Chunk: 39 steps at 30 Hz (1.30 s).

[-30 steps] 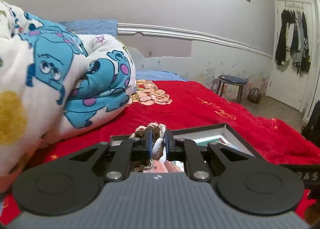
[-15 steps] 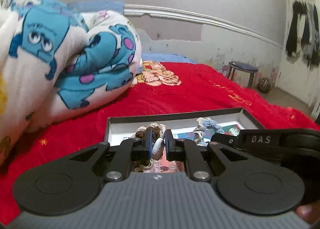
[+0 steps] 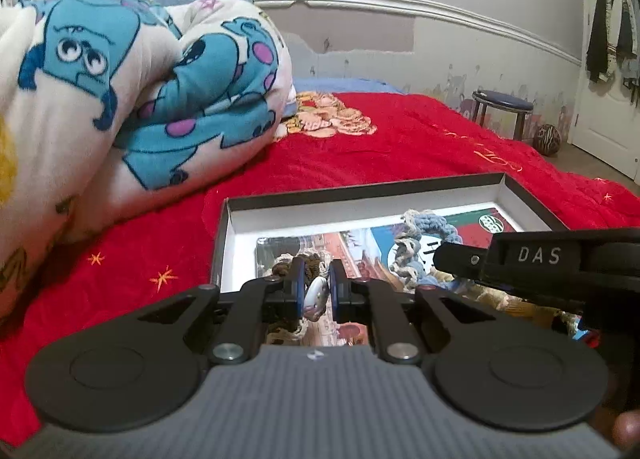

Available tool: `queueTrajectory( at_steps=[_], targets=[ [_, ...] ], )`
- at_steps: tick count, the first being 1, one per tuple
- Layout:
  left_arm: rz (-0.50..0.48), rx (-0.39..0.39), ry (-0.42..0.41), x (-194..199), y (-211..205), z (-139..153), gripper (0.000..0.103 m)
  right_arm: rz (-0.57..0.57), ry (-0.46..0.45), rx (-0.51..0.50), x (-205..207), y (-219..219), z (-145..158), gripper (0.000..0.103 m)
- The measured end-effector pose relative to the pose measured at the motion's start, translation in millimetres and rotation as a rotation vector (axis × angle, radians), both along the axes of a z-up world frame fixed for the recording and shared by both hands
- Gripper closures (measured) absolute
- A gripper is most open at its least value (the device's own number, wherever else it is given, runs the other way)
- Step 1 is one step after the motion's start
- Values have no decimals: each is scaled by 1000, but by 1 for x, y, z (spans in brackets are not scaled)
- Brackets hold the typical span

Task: Organize objects
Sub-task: 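Lift both held hair ties and carry them over the black box, then lower the brown and light blue hair ties into the box and open both tools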

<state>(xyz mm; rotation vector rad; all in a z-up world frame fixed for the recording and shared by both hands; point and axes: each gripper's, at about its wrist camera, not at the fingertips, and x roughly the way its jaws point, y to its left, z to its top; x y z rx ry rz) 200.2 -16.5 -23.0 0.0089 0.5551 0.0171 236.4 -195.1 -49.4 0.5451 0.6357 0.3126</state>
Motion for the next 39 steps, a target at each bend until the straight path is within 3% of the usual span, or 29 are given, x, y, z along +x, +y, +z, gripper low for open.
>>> queueTrajectory(
  at_steps=[18,39],
  targets=[
    [3,-50,83,9,4,-7,87,39,56,-27,-1,18,5,90],
    [24,-119,107,11,16,-3,86,55,61,-26,2,20,11,90]
  ],
)
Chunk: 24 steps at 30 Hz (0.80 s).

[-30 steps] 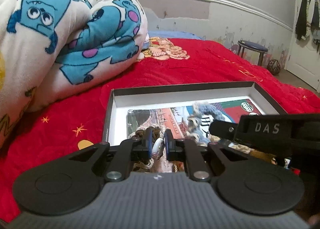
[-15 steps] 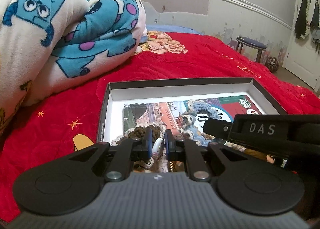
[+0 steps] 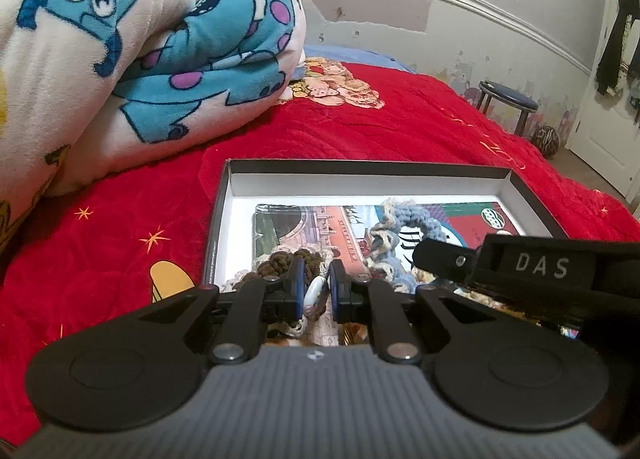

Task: Organize objects
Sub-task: 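Lower the brown and light blue hair ties into the box and open both tools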

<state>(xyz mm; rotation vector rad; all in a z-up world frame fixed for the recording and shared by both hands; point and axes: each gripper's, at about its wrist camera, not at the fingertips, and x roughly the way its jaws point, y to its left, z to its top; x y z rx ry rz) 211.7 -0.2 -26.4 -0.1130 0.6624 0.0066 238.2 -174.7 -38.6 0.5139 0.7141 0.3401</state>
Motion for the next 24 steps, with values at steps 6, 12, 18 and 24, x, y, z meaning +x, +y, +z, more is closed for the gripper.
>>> queueTrajectory(
  at_steps=[6,12,18,24],
  targets=[
    [14,-28,12,1,4,-1,86,5,-8,-36,0,6,0,90],
    [20,-32,26,3,4,-5,86,12,4,-29,5,2,-2,90],
    [11,-43,26,2,4,-3,85,58,35,-38,13,-3,-3,90],
    [8,-60,24,0,7,0,84,69,43,-36,12,-2,-3,90]
  ],
)
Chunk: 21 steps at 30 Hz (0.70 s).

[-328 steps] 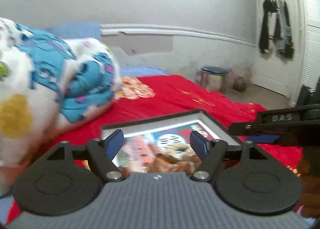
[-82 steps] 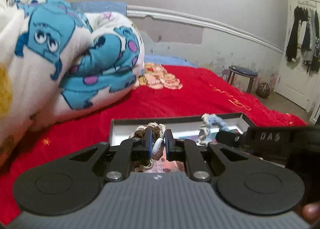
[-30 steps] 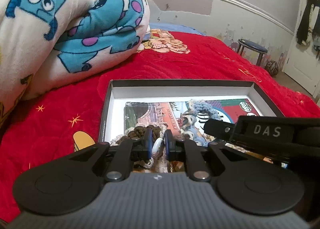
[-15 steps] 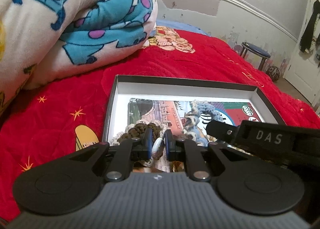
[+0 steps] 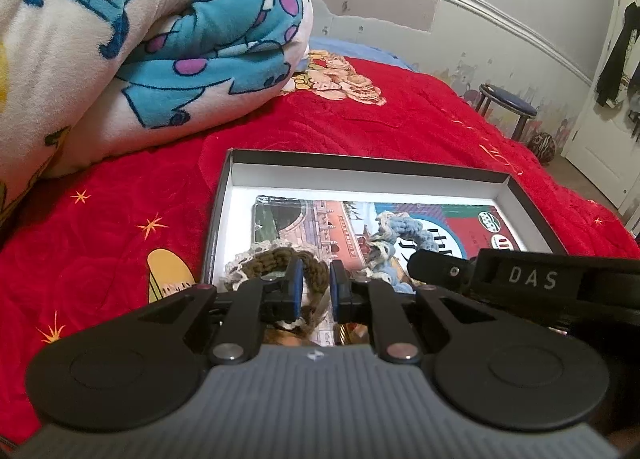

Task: Organize objects
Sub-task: 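Lower the brown and light blue hair ties into the box and open both tools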

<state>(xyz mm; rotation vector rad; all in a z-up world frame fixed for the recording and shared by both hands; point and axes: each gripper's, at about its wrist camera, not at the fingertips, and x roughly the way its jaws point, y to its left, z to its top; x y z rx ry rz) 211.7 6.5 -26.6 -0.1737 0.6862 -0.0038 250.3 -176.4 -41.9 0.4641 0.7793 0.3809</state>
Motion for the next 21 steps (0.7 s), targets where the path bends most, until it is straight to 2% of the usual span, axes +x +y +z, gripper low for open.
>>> queueTrajectory(
  at_steps=[6,9,21],
  targets=[
    [-4,-2,15,2,0,-1,84,4,-7,-17,-2,3,2,90],
    [-26,-32,30,4,1,-2,62,6,-8,-22,-1,5,1,90],
    [-1,49,1,-2,-1,7,48,8,6,-11,-2,4,4,87]
  ],
)
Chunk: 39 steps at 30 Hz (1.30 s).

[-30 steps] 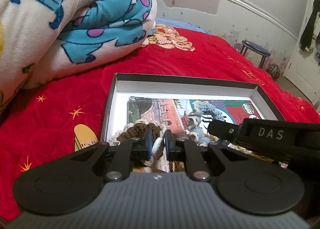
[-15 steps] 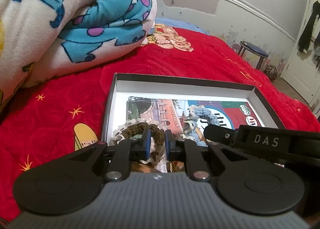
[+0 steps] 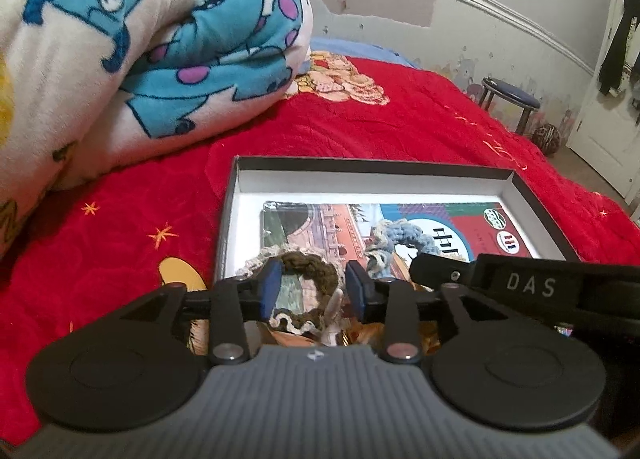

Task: Organize objects
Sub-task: 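Lower the brown and light blue hair ties into the box and open both tools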

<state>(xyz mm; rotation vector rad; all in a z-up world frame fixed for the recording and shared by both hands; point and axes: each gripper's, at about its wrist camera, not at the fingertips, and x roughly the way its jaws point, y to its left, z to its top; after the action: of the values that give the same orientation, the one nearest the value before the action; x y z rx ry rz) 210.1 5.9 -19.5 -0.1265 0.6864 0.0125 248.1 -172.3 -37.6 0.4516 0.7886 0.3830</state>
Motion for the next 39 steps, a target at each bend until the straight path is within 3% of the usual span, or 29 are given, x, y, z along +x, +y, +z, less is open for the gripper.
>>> queueTrajectory(
  at_steps=[11,13,20,32,39],
  targets=[
    [-1,29,-20,-3,0,6,46,3,26,36,2,-5,-1,86],
    [0,28,-26,-4,0,7,46,8,27,29,2,-5,1,80],
    [9,19,-50,-10,5,17,46,38,-21,21,-7,-2,23,73],
    [-54,-43,-127,-39,10,48,37,12,-134,14,-43,-19,75,64],
    [-101,-136,-115,-50,17,59,30,-29,-175,-32,-65,-36,95,55]
  ],
)
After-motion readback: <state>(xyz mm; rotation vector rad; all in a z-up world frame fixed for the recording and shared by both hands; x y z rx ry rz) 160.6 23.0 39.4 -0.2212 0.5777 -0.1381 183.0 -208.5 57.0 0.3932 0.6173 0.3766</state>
